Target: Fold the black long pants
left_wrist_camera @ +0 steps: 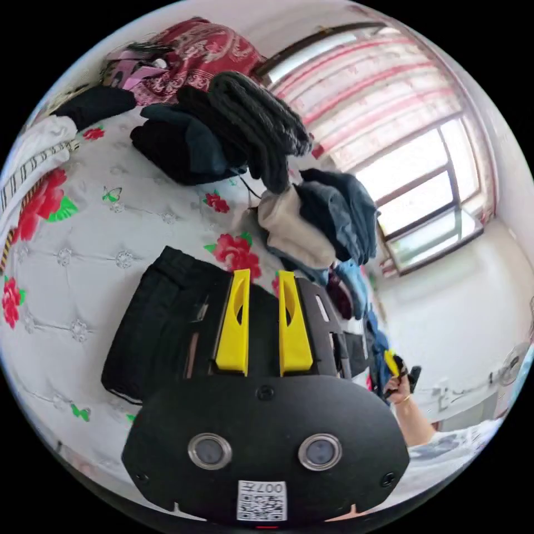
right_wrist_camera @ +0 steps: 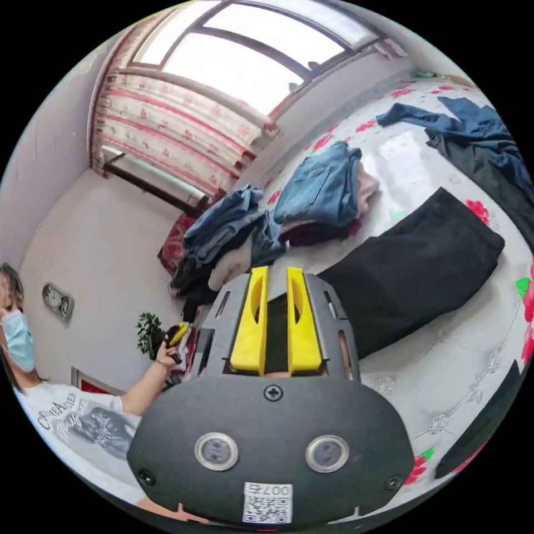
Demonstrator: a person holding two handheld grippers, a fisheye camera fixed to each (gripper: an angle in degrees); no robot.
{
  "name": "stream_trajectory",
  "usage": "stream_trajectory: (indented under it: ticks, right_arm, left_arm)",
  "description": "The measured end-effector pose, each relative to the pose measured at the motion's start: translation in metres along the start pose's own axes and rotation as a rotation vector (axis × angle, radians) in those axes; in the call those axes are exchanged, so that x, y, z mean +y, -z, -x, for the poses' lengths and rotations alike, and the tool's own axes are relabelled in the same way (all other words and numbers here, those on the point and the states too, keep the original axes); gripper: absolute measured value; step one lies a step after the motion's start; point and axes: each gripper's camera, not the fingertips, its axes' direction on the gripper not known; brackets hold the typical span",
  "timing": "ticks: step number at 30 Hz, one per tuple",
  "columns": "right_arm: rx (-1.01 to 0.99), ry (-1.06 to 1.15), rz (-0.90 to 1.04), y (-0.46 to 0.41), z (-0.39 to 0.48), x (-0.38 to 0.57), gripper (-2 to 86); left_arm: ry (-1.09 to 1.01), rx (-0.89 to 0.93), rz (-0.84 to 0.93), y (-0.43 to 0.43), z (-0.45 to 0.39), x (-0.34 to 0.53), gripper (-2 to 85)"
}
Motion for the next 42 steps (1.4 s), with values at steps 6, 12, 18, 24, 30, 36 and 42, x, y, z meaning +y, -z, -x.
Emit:
stream_trajectory:
  ticks: [6, 12, 18, 24, 30, 36, 42]
  right_arm:
    - [0.011, 0.143, 0.614, -0.154, 0.028, 0.120, 4.7]
    - [-0.098, 0.084, 0.608, -0.201, 0.017, 0.097, 5.2]
    - [-0.265, -0.007, 0.321, -0.180, 0.007, 0.017, 6.2]
    - [-0.210, 0.136, 0.433, -0.190, 0.019, 0.063, 6.8]
    - [-0.102, 0.322, 0.597, -0.208, 0.039, 0.146, 6.2]
    - [-0.099, 0.501, 0.680, -0.293, 0.060, 0.150, 3.3]
    - [-0.300, 0.630, 0.976, -0.324, 0.086, 0.206, 0.0]
  left_arm:
    - [-0.142, -0.374, 0.161, -0.019, -0.007, 0.065, 7.0]
    - [-0.180, -0.497, 0.251, -0.057, -0.004, 0.076, 3.3]
    - [-0.333, -0.652, 0.314, -0.099, -0.026, 0.068, 0.2]
    - [-0.251, -0.694, 0.229, -0.091, -0.057, 0.075, -0.7]
    - [-0.323, -0.521, 0.130, -0.075, -0.105, 0.119, 0.2]
    - [-0.374, -0.513, 0.339, -0.138, -0.107, 0.107, 1.1]
    - [-0.394, -0.727, 0.523, -0.126, -0.112, 0.125, -0.9]
